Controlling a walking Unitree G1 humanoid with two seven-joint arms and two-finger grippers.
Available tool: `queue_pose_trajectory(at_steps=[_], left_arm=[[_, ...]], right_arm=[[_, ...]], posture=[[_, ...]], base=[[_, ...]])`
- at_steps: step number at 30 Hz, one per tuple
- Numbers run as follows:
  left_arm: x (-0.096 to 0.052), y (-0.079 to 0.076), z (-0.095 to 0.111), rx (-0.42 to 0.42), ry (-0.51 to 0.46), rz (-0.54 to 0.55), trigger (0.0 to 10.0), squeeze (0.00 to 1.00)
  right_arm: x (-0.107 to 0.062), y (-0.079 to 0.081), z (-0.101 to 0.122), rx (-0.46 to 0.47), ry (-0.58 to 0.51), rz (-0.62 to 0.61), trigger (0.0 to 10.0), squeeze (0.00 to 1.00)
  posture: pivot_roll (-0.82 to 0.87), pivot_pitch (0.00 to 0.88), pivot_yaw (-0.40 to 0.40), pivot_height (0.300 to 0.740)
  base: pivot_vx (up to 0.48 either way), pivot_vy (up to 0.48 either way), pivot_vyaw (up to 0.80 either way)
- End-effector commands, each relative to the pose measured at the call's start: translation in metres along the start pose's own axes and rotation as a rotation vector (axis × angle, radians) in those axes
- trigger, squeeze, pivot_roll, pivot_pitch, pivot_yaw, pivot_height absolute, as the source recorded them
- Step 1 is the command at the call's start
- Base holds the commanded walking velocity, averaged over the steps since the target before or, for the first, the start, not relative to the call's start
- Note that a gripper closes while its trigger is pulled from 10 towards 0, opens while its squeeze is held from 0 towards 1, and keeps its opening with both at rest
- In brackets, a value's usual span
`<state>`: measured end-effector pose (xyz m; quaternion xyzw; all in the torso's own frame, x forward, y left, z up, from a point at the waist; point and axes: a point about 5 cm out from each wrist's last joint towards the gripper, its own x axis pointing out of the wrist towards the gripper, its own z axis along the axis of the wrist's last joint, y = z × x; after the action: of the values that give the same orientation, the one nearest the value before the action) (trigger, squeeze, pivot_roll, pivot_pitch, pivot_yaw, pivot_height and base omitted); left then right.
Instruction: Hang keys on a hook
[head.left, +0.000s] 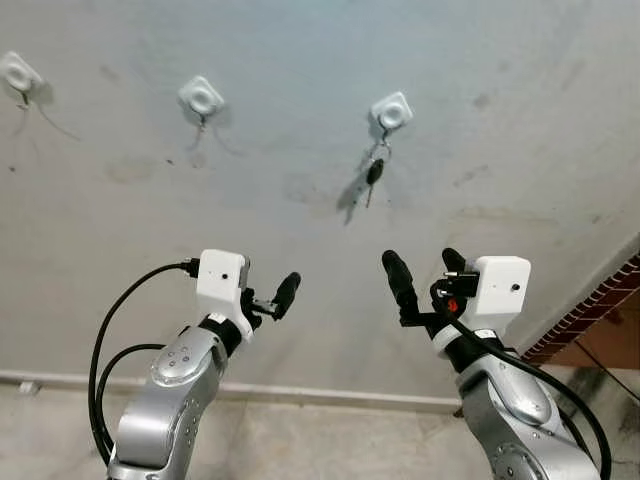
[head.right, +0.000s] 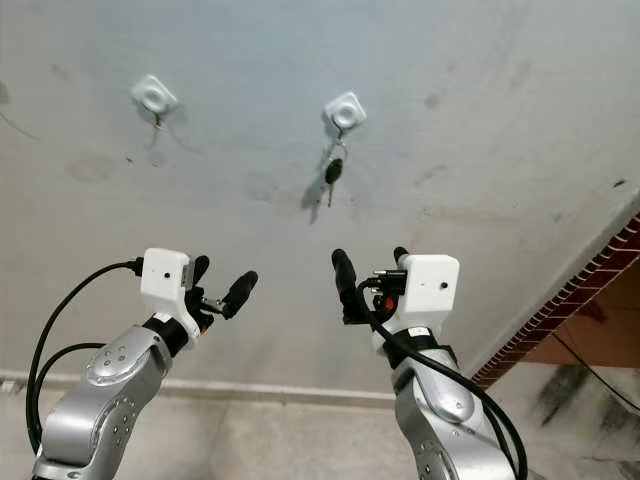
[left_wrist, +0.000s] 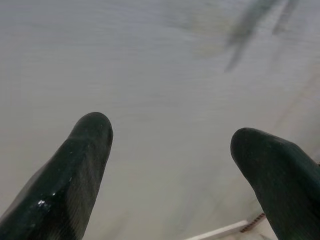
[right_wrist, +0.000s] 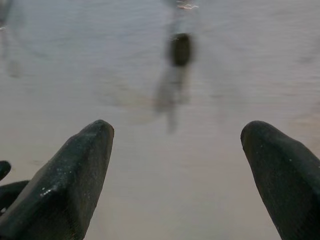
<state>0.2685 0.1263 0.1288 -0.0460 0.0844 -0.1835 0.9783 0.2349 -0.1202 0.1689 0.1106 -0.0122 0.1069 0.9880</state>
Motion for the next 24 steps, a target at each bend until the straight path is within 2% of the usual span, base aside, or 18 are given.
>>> queue_pose_trajectory(at_steps=[1, 3, 5, 10, 24], left_arm=[[-0.0014, 0.0047, -0.002, 0.004, 0.015, 0.016, 10.0, 0.0], [-0.001, 0.0047, -0.0002, 0.03, 0.003, 0.025, 10.0, 0.0], [0.0002, 0.0038, 0.0012, 0.004, -0.008, 0.033, 10.0, 0.0], [0.0007, 0.0044, 0.0005, 0.002, -0.006, 0.036, 10.0, 0.0], [0.0035, 0.0023, -0.0003, 0.006, -0.004, 0.029, 10.0, 0.0]], right_arm=[[0.0039, 0.0055, 0.0055, 0.013, -0.024, 0.016, 10.0, 0.0], [0.0048, 0.0072, 0.0059, 0.017, -0.026, 0.019, 10.0, 0.0], [0.0053, 0.0093, 0.0052, 0.021, -0.022, 0.027, 10.0, 0.0], [0.0056, 0.0107, 0.005, 0.026, -0.02, 0.032, 10.0, 0.0], [0.0061, 0.0061, 0.0054, 0.049, -0.013, 0.004, 10.0, 0.0]], posture=[[0.09, 0.043, -0.084, 0.74], [0.1, 0.042, -0.085, 0.74], [0.1, 0.04, -0.088, 0.74], [0.09, 0.039, -0.088, 0.74], [0.08, 0.043, -0.088, 0.74]], base=[[0.0, 0.48, 0.0], [0.0, 0.384, 0.0], [0.0, 0.0, 0.0], [0.0, 0.0, 0.0], [-0.034, 0.0, 0.0]])
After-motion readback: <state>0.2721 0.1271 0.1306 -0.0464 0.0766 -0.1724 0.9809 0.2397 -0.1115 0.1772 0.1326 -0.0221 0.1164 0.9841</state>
